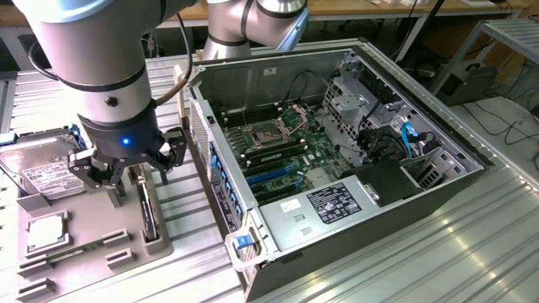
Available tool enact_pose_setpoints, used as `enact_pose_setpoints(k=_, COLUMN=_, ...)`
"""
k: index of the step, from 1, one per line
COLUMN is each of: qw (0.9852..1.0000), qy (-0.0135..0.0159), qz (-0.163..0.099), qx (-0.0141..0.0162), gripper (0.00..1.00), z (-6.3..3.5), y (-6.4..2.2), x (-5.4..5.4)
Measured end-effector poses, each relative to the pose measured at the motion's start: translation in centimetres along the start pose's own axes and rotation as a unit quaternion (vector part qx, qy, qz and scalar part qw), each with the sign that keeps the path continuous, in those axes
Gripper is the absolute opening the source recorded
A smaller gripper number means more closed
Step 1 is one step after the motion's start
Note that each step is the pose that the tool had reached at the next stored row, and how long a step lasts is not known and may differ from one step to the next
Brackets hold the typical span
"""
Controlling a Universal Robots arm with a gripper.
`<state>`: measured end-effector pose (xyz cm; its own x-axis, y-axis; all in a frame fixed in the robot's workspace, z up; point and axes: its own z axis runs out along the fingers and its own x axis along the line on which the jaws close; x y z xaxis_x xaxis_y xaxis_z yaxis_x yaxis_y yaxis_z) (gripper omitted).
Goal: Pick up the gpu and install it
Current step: 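Pick up the gpu and move the gpu toward the slot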
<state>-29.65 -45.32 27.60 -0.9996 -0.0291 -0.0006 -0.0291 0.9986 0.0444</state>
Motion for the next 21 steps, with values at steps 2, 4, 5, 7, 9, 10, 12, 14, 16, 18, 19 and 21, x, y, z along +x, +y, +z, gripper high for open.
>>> enact_pose_setpoints(k=2, qw=1.0000, qy=0.0017, qz=-0.008, qx=0.0000, gripper=0.66, z=0.34, y=-0.01, x=0.0)
enact_pose_setpoints(k=4, qw=0.9998, qy=0.0025, qz=-0.018, qx=0.0000, gripper=0.66, z=0.71, y=-0.03, x=0.0)
enact_pose_setpoints(k=5, qw=0.9998, qy=0.0025, qz=-0.019, qx=0.0000, gripper=0.66, z=0.89, y=-0.04, x=0.0)
enact_pose_setpoints(k=7, qw=0.9998, qy=0.0026, qz=-0.019, qx=0.0000, gripper=0.66, z=1.25, y=-0.06, x=0.0)
enact_pose_setpoints(k=9, qw=0.9998, qy=0.0026, qz=-0.019, qx=0.0001, gripper=0.66, z=1.62, y=-0.07, x=0.1)
enact_pose_setpoints(k=10, qw=0.9998, qy=0.0026, qz=-0.018, qx=0.0000, gripper=0.66, z=1.80, y=-0.07, x=0.1)
enact_pose_setpoints(k=12, qw=0.9999, qy=0.0024, qz=-0.016, qx=0.0000, gripper=0.66, z=2.19, y=-0.07, x=0.3)
enact_pose_setpoints(k=14, qw=0.9999, qy=0.0023, qz=-0.014, qx=0.0000, gripper=0.66, z=2.73, y=-0.08, x=0.4)
enact_pose_setpoints(k=16, qw=0.9999, qy=0.0023, qz=-0.012, qx=0.0000, gripper=0.66, z=3.08, y=-0.03, x=0.4)
enact_pose_setpoints(k=18, qw=1.0000, qy=0.0021, qz=-0.007, qx=0.0001, gripper=0.66, z=3.45, y=0.01, x=0.4)
enact_pose_setpoints(k=19, qw=1.0000, qy=0.0019, qz=-0.004, qx=0.0001, gripper=0.66, z=3.63, y=0.01, x=0.4)
enact_pose_setpoints(k=21, qw=1.0000, qy=0.0017, qz=0.002, qx=0.0002, gripper=0.66, z=4.00, y=0.00, x=0.4)
